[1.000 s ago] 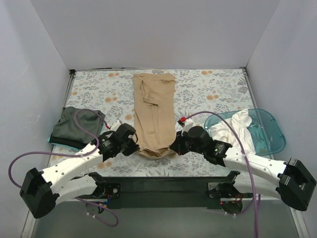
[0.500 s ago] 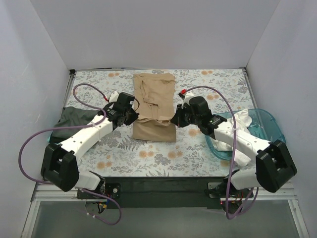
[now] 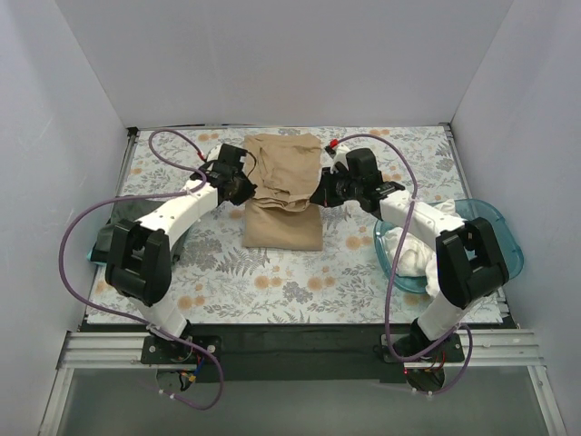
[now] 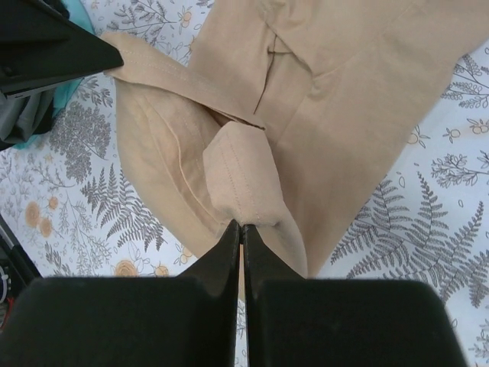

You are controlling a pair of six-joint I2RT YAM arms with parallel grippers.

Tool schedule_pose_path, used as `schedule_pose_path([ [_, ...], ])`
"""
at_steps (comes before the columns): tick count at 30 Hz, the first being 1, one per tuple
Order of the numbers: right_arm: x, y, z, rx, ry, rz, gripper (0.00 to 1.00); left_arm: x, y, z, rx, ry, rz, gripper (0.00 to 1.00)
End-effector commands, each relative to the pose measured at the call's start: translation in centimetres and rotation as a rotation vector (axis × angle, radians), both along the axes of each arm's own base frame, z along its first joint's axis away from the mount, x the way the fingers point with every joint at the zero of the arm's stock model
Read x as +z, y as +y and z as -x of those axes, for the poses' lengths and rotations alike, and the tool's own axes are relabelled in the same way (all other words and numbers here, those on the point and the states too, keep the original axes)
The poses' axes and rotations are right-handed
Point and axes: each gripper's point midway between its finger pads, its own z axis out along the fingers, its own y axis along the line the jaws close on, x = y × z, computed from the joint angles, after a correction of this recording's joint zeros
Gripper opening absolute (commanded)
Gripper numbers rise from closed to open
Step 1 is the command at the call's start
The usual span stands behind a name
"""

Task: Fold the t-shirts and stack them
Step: Fold the tshirt

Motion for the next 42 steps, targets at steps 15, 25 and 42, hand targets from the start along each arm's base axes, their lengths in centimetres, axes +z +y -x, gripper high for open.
schedule_pose_path([
  [15, -2.9, 0.0, -7.4, -0.011, 0.061, -0.042, 0.01, -2.1, 0.3, -5.4, -0.068, 0.013, 0.050, 0.00],
  [25, -1.2, -0.3, -7.9, 0.012, 0.026, -0.058, 0.78, 0.6, 1.3, -5.0, -0.050, -0.024, 0.065, 0.90],
  [42, -5.3, -2.8, 6.7, 0.030, 0.184, -0.062, 0.98, -5.0, 3.0, 8.7, -0.038, 0.124, 0.160, 0.95],
])
